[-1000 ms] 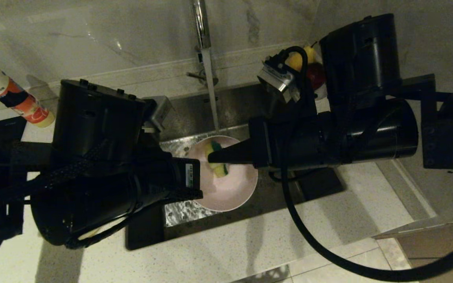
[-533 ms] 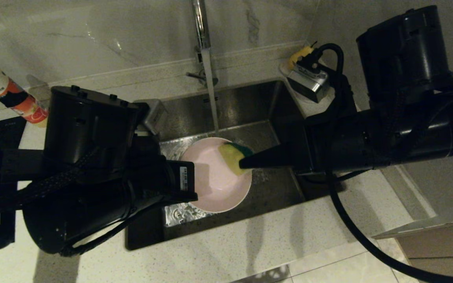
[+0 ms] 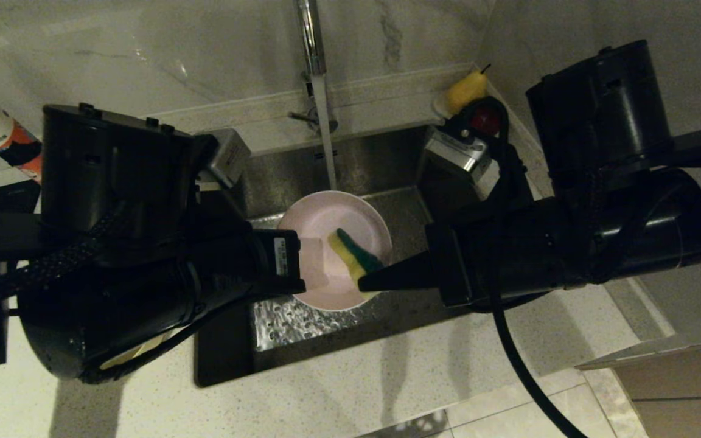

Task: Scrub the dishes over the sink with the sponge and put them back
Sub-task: Wipe the bowl

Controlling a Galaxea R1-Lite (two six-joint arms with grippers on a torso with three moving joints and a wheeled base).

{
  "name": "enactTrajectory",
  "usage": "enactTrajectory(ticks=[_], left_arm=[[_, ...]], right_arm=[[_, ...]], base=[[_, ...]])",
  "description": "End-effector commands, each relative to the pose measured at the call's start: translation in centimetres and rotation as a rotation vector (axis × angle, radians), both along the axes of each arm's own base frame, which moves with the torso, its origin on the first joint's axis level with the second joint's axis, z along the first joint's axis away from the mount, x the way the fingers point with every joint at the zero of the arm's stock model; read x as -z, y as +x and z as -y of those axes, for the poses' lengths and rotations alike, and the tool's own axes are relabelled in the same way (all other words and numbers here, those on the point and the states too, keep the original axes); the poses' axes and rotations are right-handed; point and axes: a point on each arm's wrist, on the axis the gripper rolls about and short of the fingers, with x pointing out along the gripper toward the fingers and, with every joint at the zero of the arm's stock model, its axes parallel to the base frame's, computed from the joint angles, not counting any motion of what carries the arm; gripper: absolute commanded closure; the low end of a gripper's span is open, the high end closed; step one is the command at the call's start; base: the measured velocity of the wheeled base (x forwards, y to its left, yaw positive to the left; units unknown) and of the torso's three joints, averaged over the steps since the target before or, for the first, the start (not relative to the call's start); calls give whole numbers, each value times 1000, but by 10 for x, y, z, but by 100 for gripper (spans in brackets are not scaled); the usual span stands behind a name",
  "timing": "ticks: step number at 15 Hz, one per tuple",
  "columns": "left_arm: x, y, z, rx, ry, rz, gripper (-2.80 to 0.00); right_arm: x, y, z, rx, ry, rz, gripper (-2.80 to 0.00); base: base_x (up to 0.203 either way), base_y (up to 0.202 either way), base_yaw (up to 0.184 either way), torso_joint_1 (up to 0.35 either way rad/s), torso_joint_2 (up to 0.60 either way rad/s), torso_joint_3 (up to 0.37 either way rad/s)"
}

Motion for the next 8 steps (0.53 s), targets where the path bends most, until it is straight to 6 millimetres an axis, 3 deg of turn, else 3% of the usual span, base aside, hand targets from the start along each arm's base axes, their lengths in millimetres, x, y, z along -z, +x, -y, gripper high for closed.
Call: enactTrajectory(ticks=[1,5,8], left_arm=[[-1,3,2,-7,-27,25,0],[1,7,4,-10,-27,25,0],[4,7,5,-7,-21,18,0]], right_arm=[[6,3,-17,-29,-10,-15,0],[2,-5,-31,-77,3,-4,0],[-3,1,-33,-64,16,7,0]], base=[[0,0,0,0,0,0],[0,0,0,0,0,0],[0,0,0,0,0,0]])
